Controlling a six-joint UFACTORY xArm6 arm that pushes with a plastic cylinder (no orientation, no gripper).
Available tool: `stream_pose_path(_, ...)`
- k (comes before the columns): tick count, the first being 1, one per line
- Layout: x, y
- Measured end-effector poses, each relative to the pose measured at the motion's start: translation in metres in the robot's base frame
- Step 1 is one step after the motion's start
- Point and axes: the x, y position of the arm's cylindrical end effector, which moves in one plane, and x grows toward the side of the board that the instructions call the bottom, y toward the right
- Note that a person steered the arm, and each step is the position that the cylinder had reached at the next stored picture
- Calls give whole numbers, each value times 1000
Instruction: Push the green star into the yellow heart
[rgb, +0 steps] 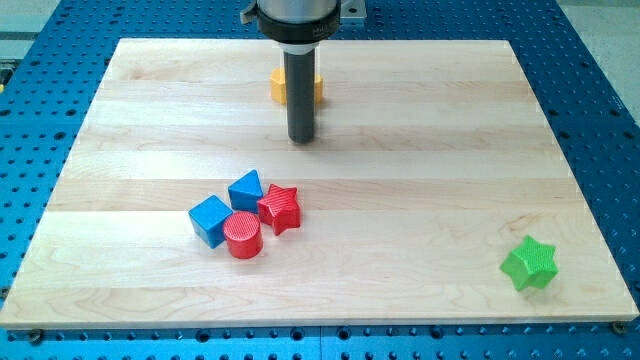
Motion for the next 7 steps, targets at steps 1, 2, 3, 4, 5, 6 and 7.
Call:
stream_pose_path(1,-20,-2)
stream_pose_path(2,-15,-7)
stream_pose_path(3,27,25)
stream_pose_path(4,55,103)
stream_pose_path(5,95,169)
stream_pose_path(6,140,240)
stream_pose_path(7,173,320)
